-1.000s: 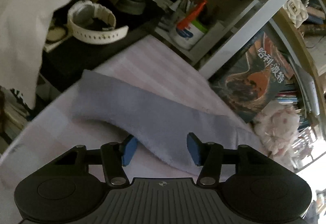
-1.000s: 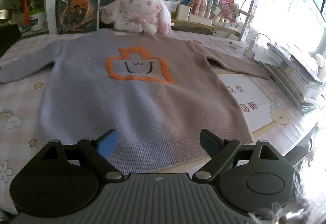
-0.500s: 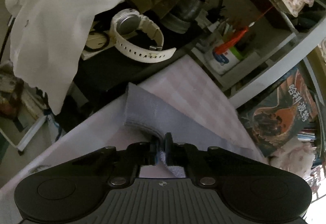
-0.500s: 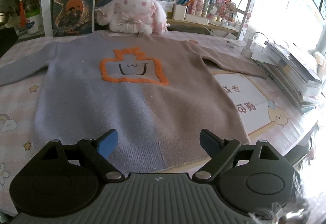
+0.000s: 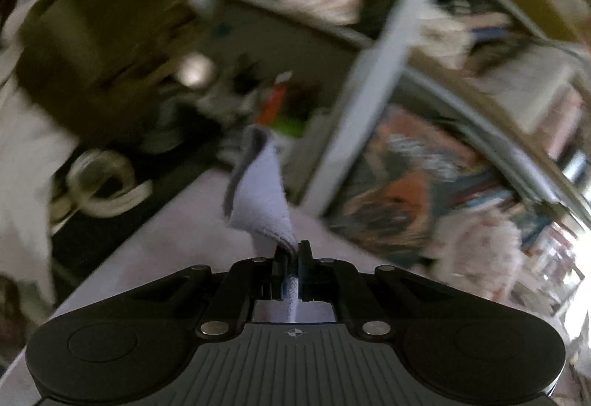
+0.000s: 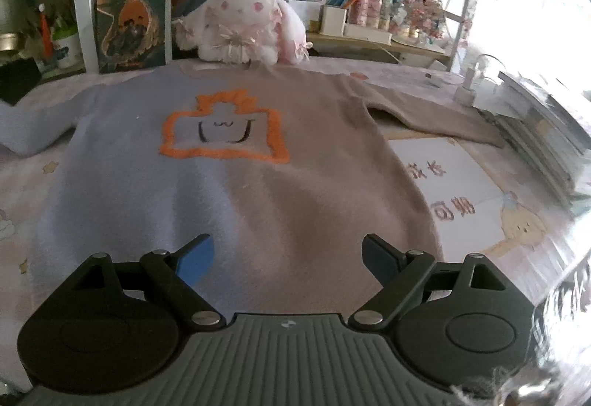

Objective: Fold clothes
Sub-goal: 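Grasp the lavender sleeve cuff with the left gripper and lift it, then fold the lavender sleeve across the sweater body with the left gripper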

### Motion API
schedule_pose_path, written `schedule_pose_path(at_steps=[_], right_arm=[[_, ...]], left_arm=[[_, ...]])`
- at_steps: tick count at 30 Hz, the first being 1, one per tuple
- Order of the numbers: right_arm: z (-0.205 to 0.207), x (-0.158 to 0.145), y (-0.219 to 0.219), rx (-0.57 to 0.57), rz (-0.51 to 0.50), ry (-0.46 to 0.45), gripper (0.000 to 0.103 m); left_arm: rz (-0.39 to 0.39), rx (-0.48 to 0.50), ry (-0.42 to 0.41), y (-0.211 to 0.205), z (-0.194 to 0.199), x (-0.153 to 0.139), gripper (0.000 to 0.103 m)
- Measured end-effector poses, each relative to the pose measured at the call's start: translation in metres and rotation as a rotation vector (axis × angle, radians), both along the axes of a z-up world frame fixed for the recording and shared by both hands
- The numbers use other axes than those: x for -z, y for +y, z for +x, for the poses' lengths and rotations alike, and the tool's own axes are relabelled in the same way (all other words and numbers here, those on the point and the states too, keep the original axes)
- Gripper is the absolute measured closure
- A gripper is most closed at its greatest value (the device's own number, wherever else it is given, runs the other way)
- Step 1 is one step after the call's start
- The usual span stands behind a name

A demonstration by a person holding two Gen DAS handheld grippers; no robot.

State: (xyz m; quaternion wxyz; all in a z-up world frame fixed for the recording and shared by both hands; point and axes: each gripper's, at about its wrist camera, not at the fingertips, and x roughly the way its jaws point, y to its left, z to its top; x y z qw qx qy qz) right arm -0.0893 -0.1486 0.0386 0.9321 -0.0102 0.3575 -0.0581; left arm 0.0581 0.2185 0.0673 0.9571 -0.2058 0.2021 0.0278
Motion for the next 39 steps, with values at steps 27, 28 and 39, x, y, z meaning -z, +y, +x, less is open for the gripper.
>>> schedule_pose_path(at_steps=[27,28,39], right_arm=[[0.046,0.011,-0.186,-0.368,0.127,0.045,0.016],[0.046,0.011,-0.189,-0.367,0.13,0.045,0.016],[0.04,0.017,-0.213,-0.338,0.153,0.063,0.016]], left_arm=[[0.202,0.169,0.065,-0.321,0.072,-0.033,0.1],[0.213,0.173,0.084,-0.327,0.074,-0.026,0.1],[0.33,0.23,0.248,-0.386,0.095,0.03,0.096]])
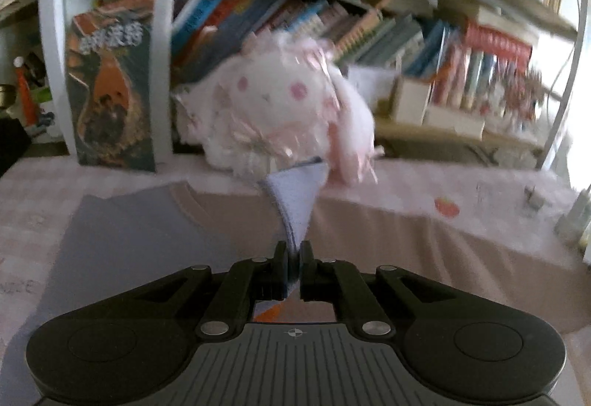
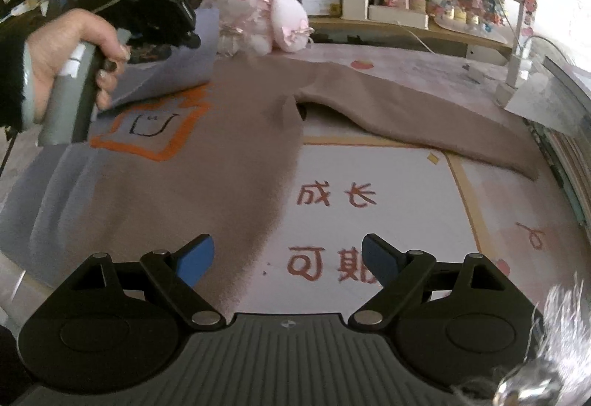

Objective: Fold clothes

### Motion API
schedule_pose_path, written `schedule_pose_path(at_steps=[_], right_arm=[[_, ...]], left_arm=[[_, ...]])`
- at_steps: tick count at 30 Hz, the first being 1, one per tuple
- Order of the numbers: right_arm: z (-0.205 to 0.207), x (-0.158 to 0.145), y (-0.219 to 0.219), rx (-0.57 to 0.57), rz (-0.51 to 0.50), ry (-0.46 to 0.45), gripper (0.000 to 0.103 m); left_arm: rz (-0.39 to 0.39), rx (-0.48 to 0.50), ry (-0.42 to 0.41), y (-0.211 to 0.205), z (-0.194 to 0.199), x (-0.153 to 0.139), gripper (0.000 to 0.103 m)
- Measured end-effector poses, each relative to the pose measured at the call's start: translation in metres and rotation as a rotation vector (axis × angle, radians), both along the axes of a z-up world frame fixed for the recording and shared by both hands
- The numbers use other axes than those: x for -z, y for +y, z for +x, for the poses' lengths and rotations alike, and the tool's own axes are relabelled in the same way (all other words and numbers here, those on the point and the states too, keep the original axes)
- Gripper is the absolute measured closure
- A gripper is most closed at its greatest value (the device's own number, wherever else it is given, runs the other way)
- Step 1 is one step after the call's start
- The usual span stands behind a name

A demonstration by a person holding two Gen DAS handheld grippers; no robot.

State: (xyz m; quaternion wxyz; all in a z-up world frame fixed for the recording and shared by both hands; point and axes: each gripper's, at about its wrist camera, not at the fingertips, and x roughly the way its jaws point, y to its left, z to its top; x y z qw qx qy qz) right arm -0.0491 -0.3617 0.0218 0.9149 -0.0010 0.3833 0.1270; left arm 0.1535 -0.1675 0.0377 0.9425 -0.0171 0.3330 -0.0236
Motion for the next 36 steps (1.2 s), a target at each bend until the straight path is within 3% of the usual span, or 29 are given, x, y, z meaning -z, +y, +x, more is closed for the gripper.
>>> schedule_pose_path(at_steps=[3,5,8,11,18,21,24,33,36], right_arm=[[-0.002,0.002,-0.005,0.012,0.001,0.01,0.016],[-0.002,0.002,-0.006,0.016,0.0,0.017,0.016],[-0.001,0.005,-0.005,0.015,0.006,0.031,0.016],[0.004,0.007,-0.001,0.003,0.019,0.044,0.016],[0.014,0.009,0.02,0.008,0.034,0.052,0.019],[0.016,0.01,0.029,0.042,0.031,0.06,0.021],[0.017,0.01,0.037,0.091,0.016,0.078,0.03],[0.008,0.01,0.06,0.153,-0.052,0.086,0.061],[0.004,0.008,0.068,0.168,-0.069,0.081,0.073]], left_arm=[[-0.03,0.049,0.049,-0.009,0.0,0.007,0.08],[-0.071,0.11,0.073,-0.013,-0.004,0.008,0.062],[-0.111,0.187,0.027,-0.008,-0.03,-0.001,0.051],[-0.116,0.174,0.019,0.017,-0.056,-0.007,0.051],[0.002,-0.038,0.053,0.132,-0.131,-0.003,0.051],[0.008,-0.153,0.088,0.183,-0.157,0.006,0.051],[-0.025,-0.24,0.133,0.222,-0.172,0.017,0.051],[-0.135,-0.192,0.156,0.248,-0.169,0.036,0.051],[-0.152,-0.184,0.15,0.255,-0.169,0.036,0.061]])
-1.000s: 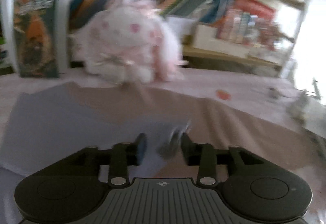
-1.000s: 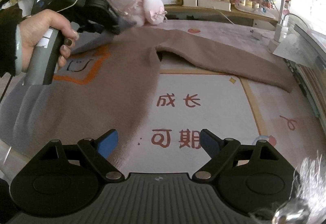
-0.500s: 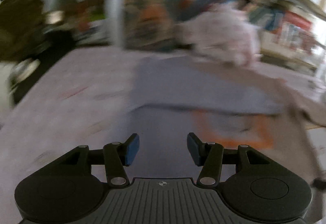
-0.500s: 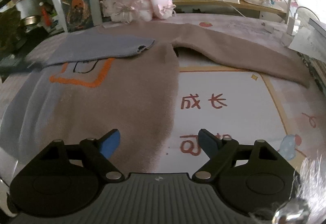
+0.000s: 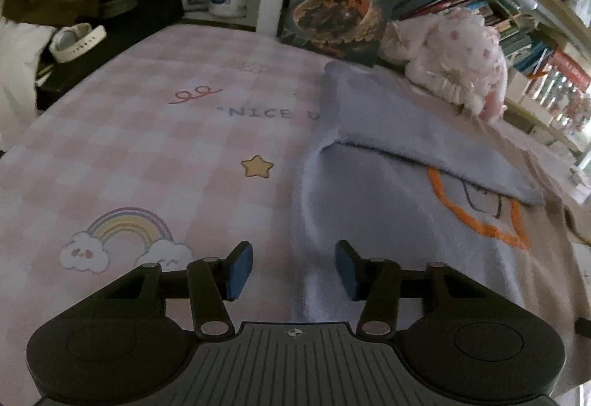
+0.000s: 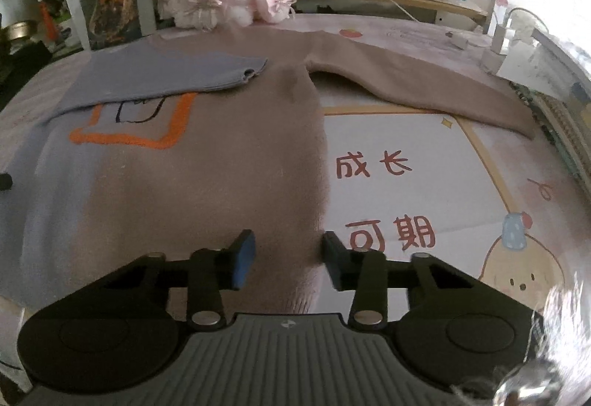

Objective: Fold clothes

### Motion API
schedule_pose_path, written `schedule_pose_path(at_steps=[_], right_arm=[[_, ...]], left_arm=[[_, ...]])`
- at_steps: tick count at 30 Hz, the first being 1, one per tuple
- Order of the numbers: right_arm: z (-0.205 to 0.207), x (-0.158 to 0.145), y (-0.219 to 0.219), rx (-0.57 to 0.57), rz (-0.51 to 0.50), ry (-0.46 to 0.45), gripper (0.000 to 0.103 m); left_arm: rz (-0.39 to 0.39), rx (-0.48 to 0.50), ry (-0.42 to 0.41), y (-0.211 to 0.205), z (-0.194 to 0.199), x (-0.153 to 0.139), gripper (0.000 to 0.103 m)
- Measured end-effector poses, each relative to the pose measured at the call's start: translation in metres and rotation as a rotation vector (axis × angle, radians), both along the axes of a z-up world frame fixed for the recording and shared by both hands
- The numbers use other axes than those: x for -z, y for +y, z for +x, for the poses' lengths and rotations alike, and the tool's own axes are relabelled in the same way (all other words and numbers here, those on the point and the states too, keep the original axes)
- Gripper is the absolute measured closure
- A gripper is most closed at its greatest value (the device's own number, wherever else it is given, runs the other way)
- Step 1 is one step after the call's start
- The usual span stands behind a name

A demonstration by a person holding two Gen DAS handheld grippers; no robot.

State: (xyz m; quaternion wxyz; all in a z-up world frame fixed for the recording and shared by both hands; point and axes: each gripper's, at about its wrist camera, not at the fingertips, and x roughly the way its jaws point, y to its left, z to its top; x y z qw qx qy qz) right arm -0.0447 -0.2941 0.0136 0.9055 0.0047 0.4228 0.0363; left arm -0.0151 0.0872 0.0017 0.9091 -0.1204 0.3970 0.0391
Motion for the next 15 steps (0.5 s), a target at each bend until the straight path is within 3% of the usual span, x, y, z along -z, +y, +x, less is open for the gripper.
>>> schedule_pose_path(at_steps=[1,2,6,15], right_arm=[[-0.001,0.0,0.003,0.0,-0.002,-0.001,0.08],[-0.001,0.0,0.005,-0.005,0.001,0.0,0.082],[-0.001,-0.001,0.016,-0.024,0.011,0.001,0.09],[-0.002,-0.001,0.042,-0.081,0.017,-0.001,0.09]], left_arm=[[-0.003,0.002,-0.001,0.002,0.0,0.0,0.085],[-0.005,0.004,-0.003,0.005,0.0,-0.001,0.098],[-0.016,0.011,-0.008,0.015,0.001,-0.002,0.099],[-0.04,0.028,-0.02,0.037,0.003,-0.005,0.099]])
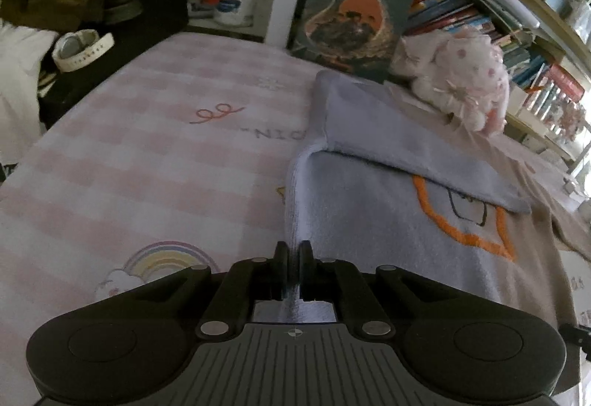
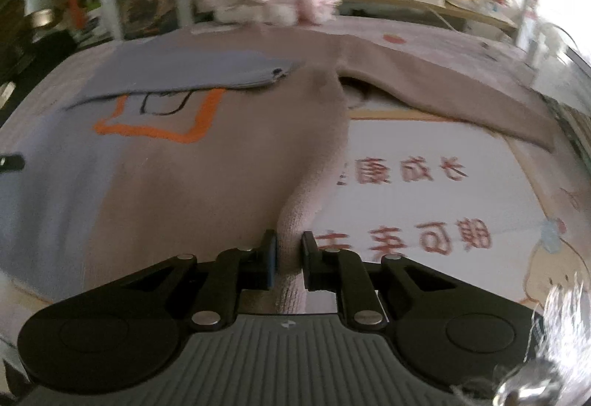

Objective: Fold clothes

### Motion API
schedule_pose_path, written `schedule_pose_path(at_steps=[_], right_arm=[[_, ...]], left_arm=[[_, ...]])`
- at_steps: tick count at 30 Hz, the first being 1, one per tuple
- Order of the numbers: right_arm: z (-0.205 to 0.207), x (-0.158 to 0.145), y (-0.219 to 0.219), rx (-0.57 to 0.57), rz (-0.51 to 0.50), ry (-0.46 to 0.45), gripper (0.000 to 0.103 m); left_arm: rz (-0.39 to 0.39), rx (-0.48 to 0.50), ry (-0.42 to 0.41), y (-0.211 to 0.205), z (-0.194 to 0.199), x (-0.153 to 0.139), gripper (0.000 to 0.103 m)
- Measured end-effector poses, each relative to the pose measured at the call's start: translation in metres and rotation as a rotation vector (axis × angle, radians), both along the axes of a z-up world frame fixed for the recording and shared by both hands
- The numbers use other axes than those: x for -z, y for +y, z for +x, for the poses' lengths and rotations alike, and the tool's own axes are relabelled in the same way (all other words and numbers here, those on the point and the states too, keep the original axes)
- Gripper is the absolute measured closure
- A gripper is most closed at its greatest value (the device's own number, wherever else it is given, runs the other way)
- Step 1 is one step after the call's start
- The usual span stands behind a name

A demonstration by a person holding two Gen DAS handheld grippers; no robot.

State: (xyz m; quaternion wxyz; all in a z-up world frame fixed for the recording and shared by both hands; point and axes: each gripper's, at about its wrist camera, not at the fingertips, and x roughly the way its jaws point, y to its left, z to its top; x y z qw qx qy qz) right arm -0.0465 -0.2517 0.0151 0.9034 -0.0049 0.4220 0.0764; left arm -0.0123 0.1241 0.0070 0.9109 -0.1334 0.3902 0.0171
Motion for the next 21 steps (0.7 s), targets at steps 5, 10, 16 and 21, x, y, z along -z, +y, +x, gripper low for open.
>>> schedule_pose_path(at_steps=[5,10,16,21], right_arm=[[-0.001,0.0,0.009,-0.011,-0.002,-0.003,0.09],[-0.003,0.0,0.011,0.01,-0.007,-0.003,0.09],[-0.006,0.0,0.015,0.02,-0.009,0.002,0.09],[-0.01,-0.002,0.019,0.036,-0.026,-0.003,0.089]], left_arm=[[-0.005,0.006,0.01,0.006,-0.002,0.002,0.099],[-0.012,0.02,0.011,0.009,-0.002,0.004,0.099],[0.021,0.058,0.006,0.012,0.002,0.009,0.099],[0.029,0.06,0.002,0.013,0.0,0.009,0.092]])
